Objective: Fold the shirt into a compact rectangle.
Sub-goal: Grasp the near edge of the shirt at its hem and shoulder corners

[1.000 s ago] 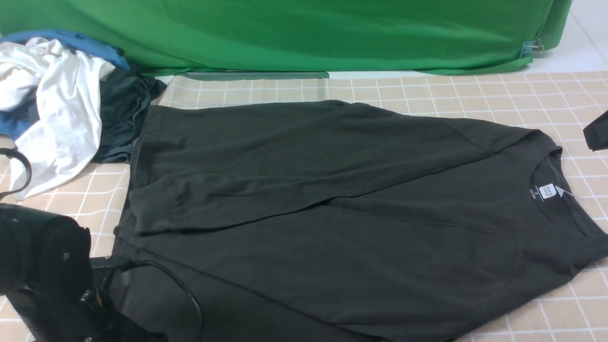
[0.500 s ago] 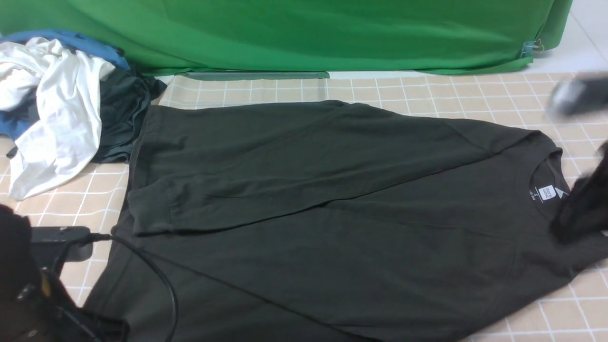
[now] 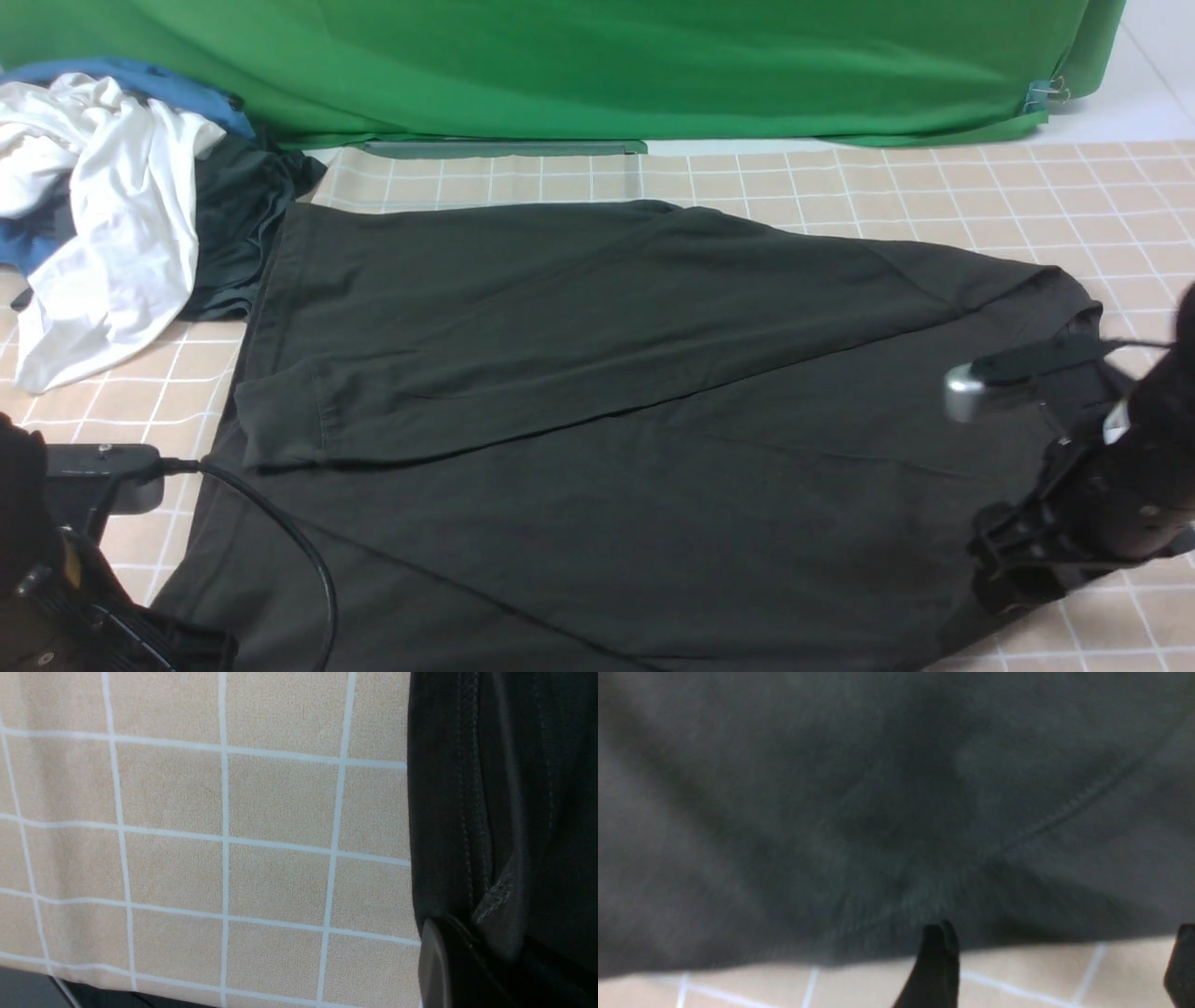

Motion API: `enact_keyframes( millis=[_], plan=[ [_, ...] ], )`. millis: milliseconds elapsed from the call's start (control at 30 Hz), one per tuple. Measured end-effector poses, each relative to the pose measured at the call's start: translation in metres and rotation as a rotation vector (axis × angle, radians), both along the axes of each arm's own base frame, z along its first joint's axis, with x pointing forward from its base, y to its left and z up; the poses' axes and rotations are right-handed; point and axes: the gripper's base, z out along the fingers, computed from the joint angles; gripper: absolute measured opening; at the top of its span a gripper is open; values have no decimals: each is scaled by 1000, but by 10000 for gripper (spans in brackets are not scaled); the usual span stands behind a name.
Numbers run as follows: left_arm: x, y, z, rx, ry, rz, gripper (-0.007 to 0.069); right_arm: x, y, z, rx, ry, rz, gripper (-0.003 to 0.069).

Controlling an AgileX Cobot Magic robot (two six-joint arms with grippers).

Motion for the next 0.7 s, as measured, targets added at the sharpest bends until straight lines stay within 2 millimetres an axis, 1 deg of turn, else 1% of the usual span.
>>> enact_keyframes(
  millis=[67,133,167,233,267,300,333,367,400,433,467,500,600,700],
  plan=[
    [0,0,0,-1,-2,0,21,3,1,-14,-11,44,-2,638],
    [0,0,0,0,-2,0,21,5,1,-22,-22,76,-2,622],
    [0,0,0,-1,-4,-1,21,5,1,-23,-22,74,-5,612],
    [1,0,0,-2,-8,0,21,7,1,-24,-33,77,0,535],
    [1,0,0,-3,-11,1,21,8,0,-25,-39,76,6,489],
    [1,0,0,-6,-16,2,21,8,-1,-25,-48,70,12,415],
    [2,-1,0,-13,-19,5,21,9,-1,-25,-52,61,21,288],
    [2,-2,0,-19,-21,8,21,10,-1,-25,-52,56,26,229],
    [3,-3,2,-30,-25,13,21,10,-1,-25,-50,51,36,149],
    [5,-4,5,-37,-32,15,21,10,-1,-24,-49,47,40,99],
    [5,-4,5,-39,-32,17,21,10,-1,-23,-48,45,39,92],
    [10,-5,13,-47,-56,19,21,10,0,-21,-41,37,37,57],
    [20,-8,29,-65,-117,19,21,8,0,-14,-28,22,34,50],
    [31,-9,48,-85,-182,30,21,6,-1,5,-22,-17,42,49]
  ],
)
